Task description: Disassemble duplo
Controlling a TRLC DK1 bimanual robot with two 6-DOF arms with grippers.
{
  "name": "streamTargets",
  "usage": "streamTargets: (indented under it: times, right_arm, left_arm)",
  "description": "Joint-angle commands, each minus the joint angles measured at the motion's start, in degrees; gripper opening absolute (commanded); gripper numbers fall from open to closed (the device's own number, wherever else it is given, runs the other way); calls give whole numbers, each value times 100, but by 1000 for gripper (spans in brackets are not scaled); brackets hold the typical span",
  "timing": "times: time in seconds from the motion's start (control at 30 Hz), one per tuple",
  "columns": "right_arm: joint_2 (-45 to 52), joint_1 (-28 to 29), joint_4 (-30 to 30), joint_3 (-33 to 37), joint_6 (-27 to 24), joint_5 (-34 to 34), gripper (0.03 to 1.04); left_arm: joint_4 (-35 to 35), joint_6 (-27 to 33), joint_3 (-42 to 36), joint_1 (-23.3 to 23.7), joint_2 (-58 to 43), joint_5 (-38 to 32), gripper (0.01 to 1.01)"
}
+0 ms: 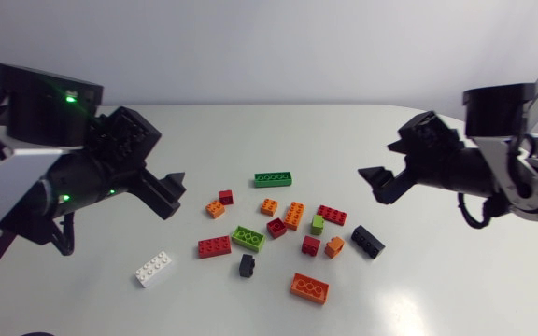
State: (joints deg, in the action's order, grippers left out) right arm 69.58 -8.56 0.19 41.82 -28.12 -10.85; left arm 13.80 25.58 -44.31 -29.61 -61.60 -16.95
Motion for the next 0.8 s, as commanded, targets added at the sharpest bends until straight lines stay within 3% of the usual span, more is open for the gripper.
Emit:
streamTargets:
  times: [0.0, 0.23, 0.33, 0.57, 0.77]
  right_arm:
    - [-718, 100, -203, -306, 263, 154, 998]
    - [-2467, 38, -572, -763, 421, 1147, 998]
    - [-3012, -146, -1073, -746, 421, 1472, 998]
    - [-4286, -296, -1363, -1062, 272, 1903, 998]
    - [-4805, -594, -1513, -1414, -45, 2764, 998]
  left_arm:
    - [-97, -185, 239, 34, 404, -203, 980]
    - [-950, -317, 846, -546, 1063, -2058, 980]
    - [-835, -264, 810, -696, 1388, -2559, 980]
    - [-246, 26, 863, -652, 2073, -2884, 980]
    - [-53, -300, 1285, -467, 2750, -2902, 980]
